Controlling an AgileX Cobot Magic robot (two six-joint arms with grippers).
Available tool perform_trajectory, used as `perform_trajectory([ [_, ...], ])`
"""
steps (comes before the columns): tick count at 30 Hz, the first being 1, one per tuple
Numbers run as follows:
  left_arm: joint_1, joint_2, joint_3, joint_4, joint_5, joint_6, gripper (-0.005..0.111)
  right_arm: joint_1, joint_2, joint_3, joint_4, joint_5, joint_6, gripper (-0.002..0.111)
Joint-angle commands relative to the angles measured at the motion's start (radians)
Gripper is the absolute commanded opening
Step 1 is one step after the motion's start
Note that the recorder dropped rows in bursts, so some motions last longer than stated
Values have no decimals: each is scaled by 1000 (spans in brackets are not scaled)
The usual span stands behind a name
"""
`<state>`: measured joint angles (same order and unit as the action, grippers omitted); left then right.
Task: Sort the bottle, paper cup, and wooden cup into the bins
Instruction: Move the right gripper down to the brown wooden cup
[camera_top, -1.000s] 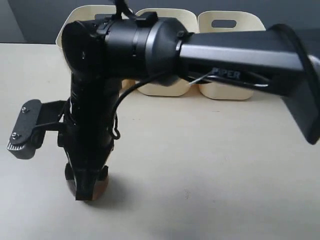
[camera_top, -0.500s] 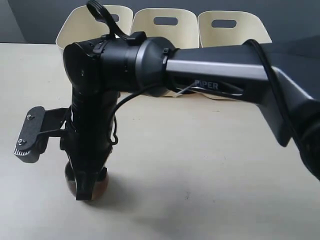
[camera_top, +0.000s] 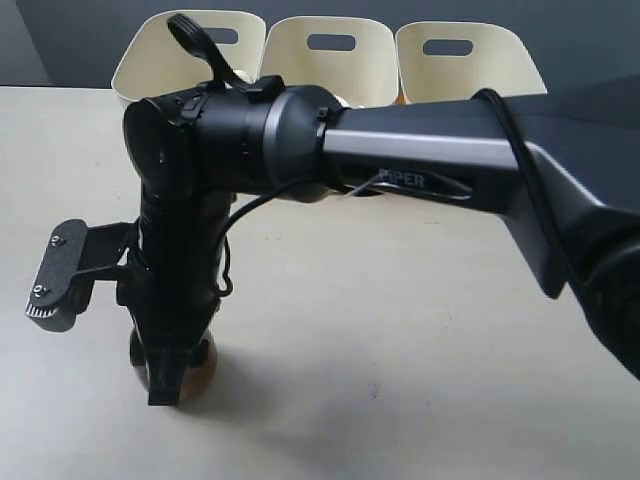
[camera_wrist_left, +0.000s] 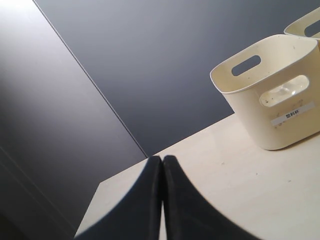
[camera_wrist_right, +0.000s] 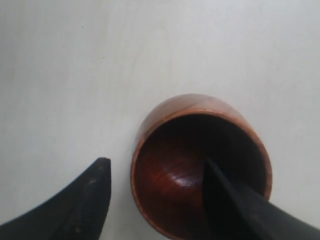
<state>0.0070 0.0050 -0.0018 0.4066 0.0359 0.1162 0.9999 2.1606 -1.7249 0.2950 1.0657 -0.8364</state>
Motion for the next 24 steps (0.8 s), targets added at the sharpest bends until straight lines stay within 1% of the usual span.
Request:
perform_trajectory([
  [1, 0, -5, 2, -9, -6, -2, 0, 0, -1, -5, 5, -15, -5, 53],
  [24, 0, -5, 2, -9, -6, -2, 0, 2, 57, -5, 27, -27, -5, 53],
])
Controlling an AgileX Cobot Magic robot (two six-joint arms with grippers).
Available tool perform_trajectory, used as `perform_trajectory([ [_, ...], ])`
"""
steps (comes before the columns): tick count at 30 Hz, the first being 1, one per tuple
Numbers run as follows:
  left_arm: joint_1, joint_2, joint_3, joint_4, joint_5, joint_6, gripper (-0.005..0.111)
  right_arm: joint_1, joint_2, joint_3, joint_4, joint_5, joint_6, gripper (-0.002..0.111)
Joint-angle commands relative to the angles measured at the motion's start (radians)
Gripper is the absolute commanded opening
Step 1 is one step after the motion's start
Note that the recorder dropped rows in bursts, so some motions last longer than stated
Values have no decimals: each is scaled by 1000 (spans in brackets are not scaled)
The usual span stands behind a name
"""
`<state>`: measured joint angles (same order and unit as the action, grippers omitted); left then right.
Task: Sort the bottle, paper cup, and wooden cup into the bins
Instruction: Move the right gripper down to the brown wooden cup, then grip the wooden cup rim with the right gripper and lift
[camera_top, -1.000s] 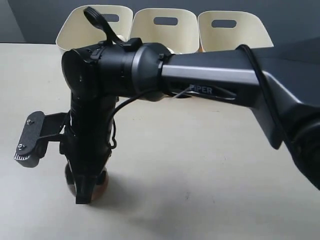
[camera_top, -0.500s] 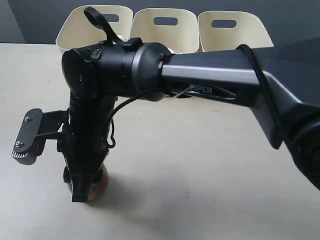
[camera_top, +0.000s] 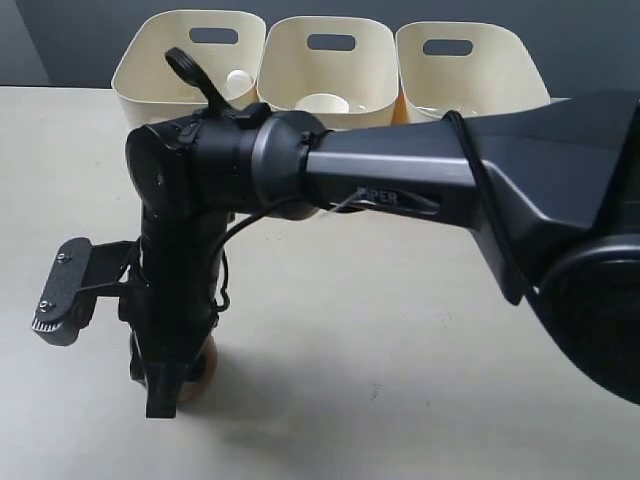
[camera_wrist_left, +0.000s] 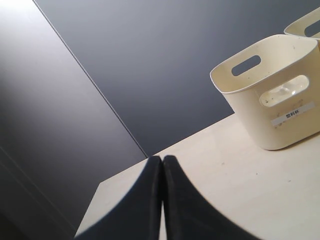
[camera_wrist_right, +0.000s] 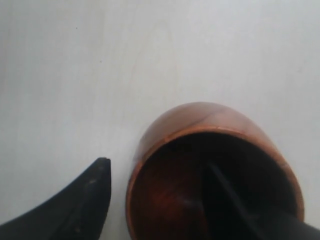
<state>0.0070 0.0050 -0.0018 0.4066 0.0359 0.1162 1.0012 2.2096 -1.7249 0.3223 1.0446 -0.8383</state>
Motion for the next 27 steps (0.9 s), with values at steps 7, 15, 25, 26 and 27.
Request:
perform_trajectory([
  [7, 0, -5, 2, -9, -6, -2, 0, 1, 26, -5, -12, -2, -3, 18],
  [15, 0, -5, 2, -9, -6, -2, 0, 1, 34, -5, -50, -6, -7, 0],
  [25, 0, -5, 2, -9, -6, -2, 0, 5, 22, -5, -73, -23, -7, -1],
  [26, 0, -5, 2, -9, -6, -2, 0, 6, 16, -5, -87, -28, -7, -1],
  [27, 0, -5, 2, -9, -6, -2, 0, 6, 12, -5, -95, -32, -7, -1],
])
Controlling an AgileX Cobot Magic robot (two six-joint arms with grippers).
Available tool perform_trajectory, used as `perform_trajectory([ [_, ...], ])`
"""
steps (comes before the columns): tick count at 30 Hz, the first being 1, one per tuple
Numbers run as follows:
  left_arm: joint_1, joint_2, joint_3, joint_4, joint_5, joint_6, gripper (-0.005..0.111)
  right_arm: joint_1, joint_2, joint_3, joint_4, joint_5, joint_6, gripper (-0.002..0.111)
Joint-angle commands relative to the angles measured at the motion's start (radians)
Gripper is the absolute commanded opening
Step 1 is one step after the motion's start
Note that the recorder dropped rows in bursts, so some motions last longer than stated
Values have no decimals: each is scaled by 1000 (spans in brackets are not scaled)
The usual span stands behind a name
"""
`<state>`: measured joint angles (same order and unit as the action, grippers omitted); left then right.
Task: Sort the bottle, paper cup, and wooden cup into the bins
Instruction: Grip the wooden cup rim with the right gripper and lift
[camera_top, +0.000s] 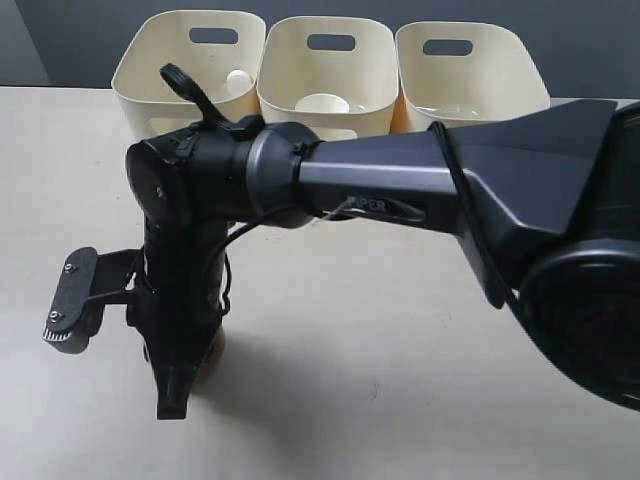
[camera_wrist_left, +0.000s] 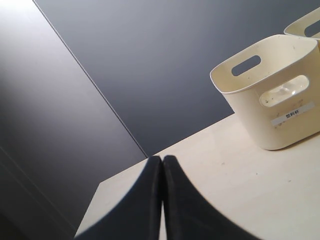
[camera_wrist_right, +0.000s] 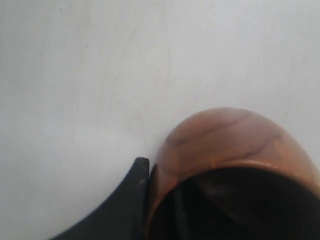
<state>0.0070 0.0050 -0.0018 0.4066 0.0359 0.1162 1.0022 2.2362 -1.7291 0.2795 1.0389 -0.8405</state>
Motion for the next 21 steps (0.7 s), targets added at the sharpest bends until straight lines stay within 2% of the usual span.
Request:
perform_trajectory([
  [1, 0, -5, 2, -9, -6, -2, 0, 6, -19, -1, -55, -34, -5, -1],
  [15, 0, -5, 2, -9, -6, -2, 0, 2, -222, -1, -137, 6, 13, -1],
  [21, 0, -5, 2, -9, -6, -2, 0, -79, -366, -1, -181, 47, 92, -1],
])
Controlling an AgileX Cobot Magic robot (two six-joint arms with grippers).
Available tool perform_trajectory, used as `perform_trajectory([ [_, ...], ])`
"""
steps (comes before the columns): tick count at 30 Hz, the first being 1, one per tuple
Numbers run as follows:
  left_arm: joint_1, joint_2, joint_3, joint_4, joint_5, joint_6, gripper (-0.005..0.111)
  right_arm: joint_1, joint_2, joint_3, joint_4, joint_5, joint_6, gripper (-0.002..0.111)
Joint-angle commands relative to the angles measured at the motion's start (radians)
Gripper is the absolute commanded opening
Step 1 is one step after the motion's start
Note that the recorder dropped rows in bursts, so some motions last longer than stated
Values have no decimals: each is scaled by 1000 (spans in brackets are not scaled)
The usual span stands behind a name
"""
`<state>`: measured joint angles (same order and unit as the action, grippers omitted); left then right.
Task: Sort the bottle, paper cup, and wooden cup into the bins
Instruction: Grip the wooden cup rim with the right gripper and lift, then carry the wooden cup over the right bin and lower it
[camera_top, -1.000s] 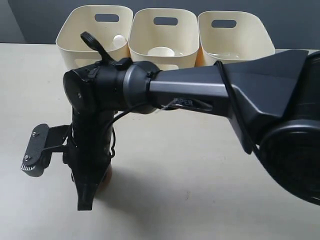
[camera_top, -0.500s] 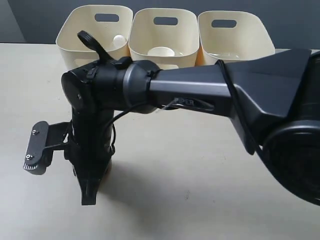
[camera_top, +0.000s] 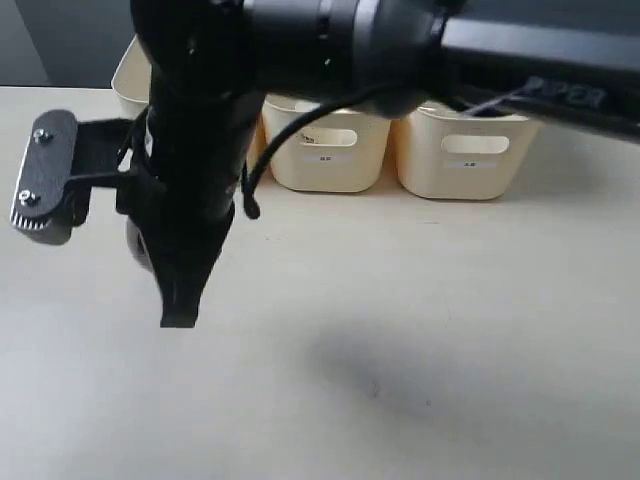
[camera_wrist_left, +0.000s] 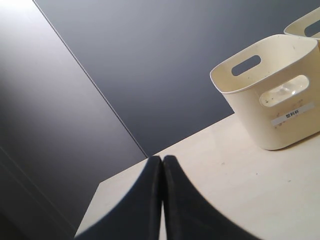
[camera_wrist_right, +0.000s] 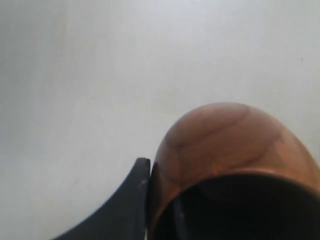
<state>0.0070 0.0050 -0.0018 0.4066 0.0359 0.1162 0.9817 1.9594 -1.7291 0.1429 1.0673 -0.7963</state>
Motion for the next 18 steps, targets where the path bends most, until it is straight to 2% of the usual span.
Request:
perform_trajectory([
  [1, 0, -5, 2, -9, -6, -2, 0, -80, -119, -1, -42, 19, 53, -1],
  [6, 0, -5, 2, -9, -6, -2, 0, -181, -206, -1, -41, 19, 96, -1],
  [18, 0, -5, 2, -9, -6, -2, 0, -408, -245, -1, -29, 17, 129, -1],
])
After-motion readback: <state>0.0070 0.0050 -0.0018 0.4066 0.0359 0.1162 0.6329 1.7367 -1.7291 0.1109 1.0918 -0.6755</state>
